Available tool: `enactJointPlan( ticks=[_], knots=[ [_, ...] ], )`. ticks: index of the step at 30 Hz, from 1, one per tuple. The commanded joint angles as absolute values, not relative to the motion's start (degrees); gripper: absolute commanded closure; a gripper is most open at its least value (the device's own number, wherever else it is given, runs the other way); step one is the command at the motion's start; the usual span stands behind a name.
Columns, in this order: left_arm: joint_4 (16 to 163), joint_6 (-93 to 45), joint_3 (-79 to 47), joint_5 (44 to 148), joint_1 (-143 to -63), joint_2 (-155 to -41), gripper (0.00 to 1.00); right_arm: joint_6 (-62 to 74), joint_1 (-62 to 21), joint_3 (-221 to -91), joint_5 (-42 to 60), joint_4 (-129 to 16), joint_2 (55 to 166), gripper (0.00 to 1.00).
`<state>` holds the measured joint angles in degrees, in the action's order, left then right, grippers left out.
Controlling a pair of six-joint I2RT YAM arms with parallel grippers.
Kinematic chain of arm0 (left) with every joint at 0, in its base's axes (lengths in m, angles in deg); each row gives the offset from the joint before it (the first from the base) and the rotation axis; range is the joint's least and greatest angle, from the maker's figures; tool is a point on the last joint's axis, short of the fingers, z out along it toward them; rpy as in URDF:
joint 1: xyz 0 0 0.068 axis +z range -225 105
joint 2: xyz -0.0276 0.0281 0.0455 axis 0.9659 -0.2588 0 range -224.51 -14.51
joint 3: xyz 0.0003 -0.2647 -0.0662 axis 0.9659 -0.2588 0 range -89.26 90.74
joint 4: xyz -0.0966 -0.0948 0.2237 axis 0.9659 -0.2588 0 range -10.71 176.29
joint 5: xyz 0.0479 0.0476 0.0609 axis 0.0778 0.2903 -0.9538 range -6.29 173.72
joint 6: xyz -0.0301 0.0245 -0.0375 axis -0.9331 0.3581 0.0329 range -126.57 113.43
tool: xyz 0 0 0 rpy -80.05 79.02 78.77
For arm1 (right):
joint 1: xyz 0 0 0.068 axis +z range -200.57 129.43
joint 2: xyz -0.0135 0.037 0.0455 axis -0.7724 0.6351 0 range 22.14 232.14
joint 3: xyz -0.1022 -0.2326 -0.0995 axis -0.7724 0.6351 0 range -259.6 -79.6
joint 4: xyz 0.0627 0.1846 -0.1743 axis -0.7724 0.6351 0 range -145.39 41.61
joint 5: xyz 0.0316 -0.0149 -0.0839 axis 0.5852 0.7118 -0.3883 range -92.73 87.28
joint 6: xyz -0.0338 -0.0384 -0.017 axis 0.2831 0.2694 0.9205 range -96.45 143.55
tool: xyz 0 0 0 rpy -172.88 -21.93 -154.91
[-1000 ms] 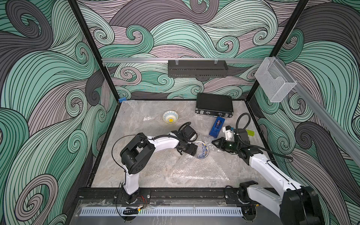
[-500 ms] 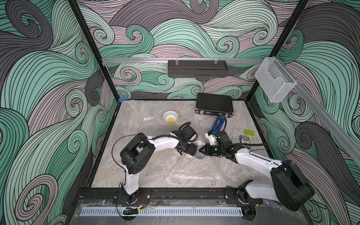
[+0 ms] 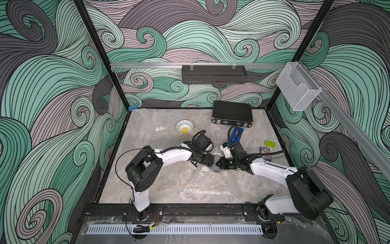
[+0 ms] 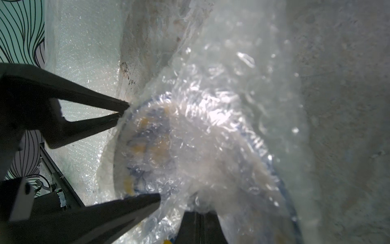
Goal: Wrap bowls in bubble wrap
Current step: Wrap the bowl in bubble wrap.
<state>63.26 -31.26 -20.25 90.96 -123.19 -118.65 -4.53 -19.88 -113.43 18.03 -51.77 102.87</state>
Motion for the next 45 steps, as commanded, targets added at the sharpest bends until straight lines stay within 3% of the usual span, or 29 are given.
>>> enactJointPlan(
  ticks=[1, 10, 19, 21, 23, 25, 29, 35, 45],
  knots=[
    [62.63, -33.42, -16.67, 89.57, -122.96, -118.36, 0.11, -3.45, -19.39, -113.53, 17.61, -50.3, 104.29, 1.0],
    [63.58, -33.82, -12.87, 90.3, -121.46, -124.96, 0.1, -3.64, -19.25, -113.65, 19.16, -50.91, 105.1, 1.0],
    [63.51, -34.05, -14.83, 89.08, -121.02, -128.24, 0.23, -3.64, -19.3, -113.97, 19.6, -49.45, 102.57, 1.0],
    [63.35, -34.29, -15.34, 88.15, -120.98, -128.58, 0.24, -3.65, -19.24, -114.58, 19.86, -47.47, 100.55, 0.88],
    [63.17, -34.26, -15.65, 87.51, -120.9, -128.84, 0.25, -3.66, -19.21, -115.15, 19.79, -44.34, 96.81, 0.61],
    [63.22, -34.23, -15.7, 87.48, -120.89, -128.86, 0.26, -3.6, -19.21, -115.05, 17.42, -40.41, 91.33, 0.43],
    [62.99, -33.95, -15.49, 87.67, -120.96, -128.59, 0.28, -6.11, -19.31, -113.57, 5.52, -28.68, 79.34, 0.23],
    [62.86, -33.74, -15.64, 87.14, -120.92, -127.72, 0.29, -14.05, -19.71, -107.11, -2.65, -18.41, 67.84, 0.2],
    [62.84, -33.51, -15.54, 87.58, -120.97, -127.06, 0.3, -21.88, -19.69, -96.88, 10.36, -18.32, 62.84, 0.29]
  ],
)
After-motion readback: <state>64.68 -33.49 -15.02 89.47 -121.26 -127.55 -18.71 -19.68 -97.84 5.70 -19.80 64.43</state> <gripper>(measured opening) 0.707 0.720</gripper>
